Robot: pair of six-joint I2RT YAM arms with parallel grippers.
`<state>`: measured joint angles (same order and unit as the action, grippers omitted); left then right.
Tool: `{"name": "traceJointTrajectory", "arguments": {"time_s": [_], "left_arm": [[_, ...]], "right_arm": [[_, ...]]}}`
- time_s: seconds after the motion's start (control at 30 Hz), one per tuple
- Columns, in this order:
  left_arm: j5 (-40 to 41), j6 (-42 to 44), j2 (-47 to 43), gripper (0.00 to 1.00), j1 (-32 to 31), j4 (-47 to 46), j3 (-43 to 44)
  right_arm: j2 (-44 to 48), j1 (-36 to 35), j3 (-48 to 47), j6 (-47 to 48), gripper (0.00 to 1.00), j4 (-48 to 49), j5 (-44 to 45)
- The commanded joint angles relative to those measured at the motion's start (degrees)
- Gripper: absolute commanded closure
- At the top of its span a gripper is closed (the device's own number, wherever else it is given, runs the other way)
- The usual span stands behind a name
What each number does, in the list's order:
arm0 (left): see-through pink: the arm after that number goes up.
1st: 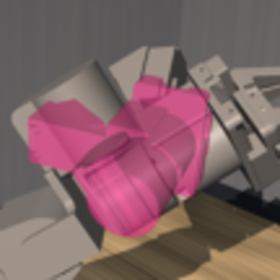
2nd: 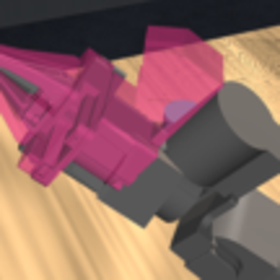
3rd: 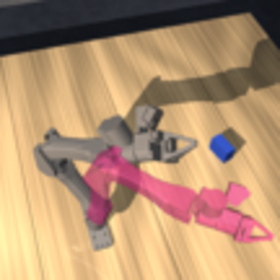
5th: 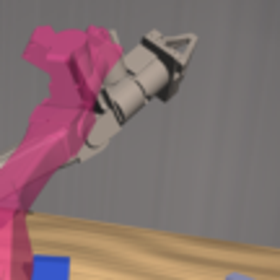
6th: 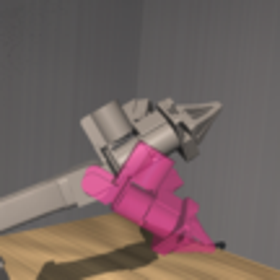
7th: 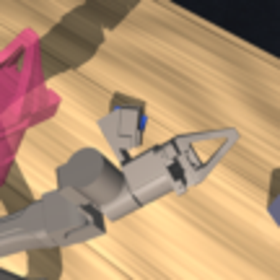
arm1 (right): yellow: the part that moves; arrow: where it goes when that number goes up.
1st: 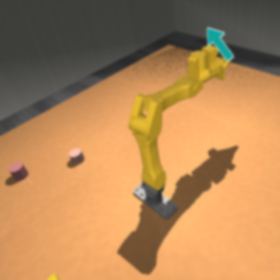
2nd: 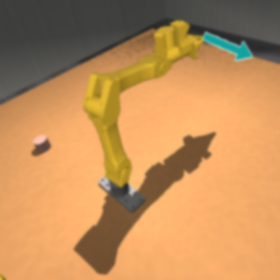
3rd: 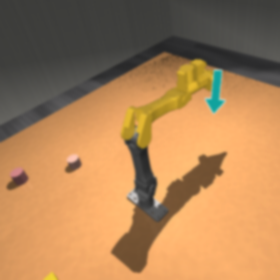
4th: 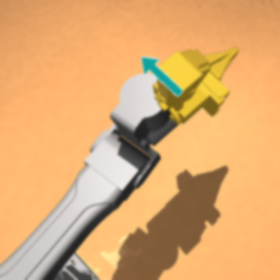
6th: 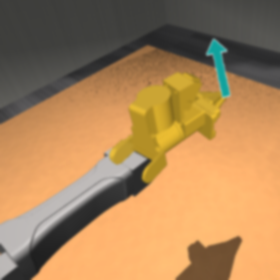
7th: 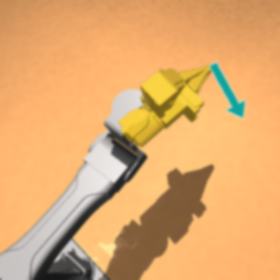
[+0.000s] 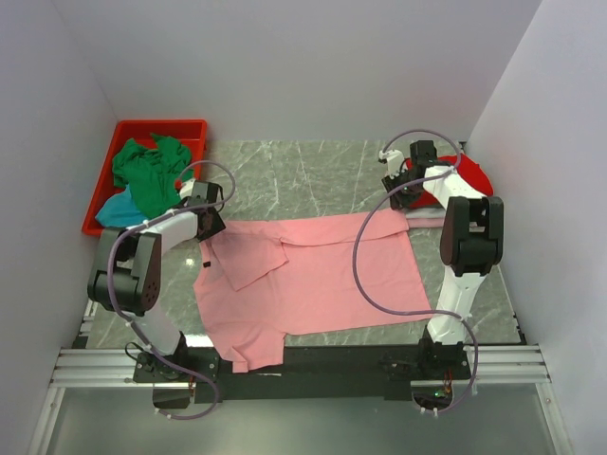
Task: Fold and stack the t-shirts
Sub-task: Fold the tshirt
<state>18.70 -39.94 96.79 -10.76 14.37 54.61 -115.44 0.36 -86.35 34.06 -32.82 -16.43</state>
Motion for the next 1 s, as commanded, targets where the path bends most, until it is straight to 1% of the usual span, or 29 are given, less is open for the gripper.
{"name": "traceJointTrajectory", "arguments": {"time_s": [0.0,0.03,0.07,0.13,0.17,0.27,0.33,0.37,0.5,0.77,0.97], "left_arm": [[-0.42,-0.75,0.24,0.54,0.48,-1.54,2.08],[-0.33,-0.75,0.24,0.54,0.57,-1.63,1.99],[-0.33,-0.75,0.24,0.54,0.66,-1.63,2.25],[-0.16,-0.75,0.33,0.54,0.83,-1.45,2.52],[-0.07,-0.75,0.41,0.54,0.83,-1.36,2.95],[0.28,-0.75,0.76,0.54,1.18,-1.1,3.57],[0.46,-0.66,0.85,0.54,1.27,-1.1,3.84],[0.64,-0.66,1.2,0.55,1.36,-1.01,4.19],[1.34,-0.92,2.52,0.55,1.97,-0.84,5.15],[1.52,-0.84,5.51,0.55,3.03,-0.57,6.74],[0.99,-0.66,3.58,0.55,3.03,-0.92,5.51]], "right_arm": [[1.0,-0.1,-1.72,0.74,0.67,-0.84,-0.1],[1.7,-0.1,-1.55,0.74,0.71,-0.93,-0.27],[1.97,-0.1,-1.54,0.74,0.79,-1.28,-0.88],[3.11,-0.1,-1.72,0.74,0.85,-1.46,-1.5],[3.46,-0.1,-1.81,0.74,0.9,-1.63,-1.85],[4.95,-0.1,-1.9,0.48,0.98,-1.99,-3.08],[5.84,-0.1,-2.16,0.39,1.0,-2.07,-3.52],[6.1,-1.49,-2.16,0.3,1.0,-2.07,-3.61],[6.72,-2.03,-3.12,-0.31,1.0,-1.55,-3.61],[4.87,-2.3,-6.11,-0.75,1.0,-2.6,-2.74],[5.31,-2.3,-3.66,0.04,1.0,-1.9,-0.63]]}}
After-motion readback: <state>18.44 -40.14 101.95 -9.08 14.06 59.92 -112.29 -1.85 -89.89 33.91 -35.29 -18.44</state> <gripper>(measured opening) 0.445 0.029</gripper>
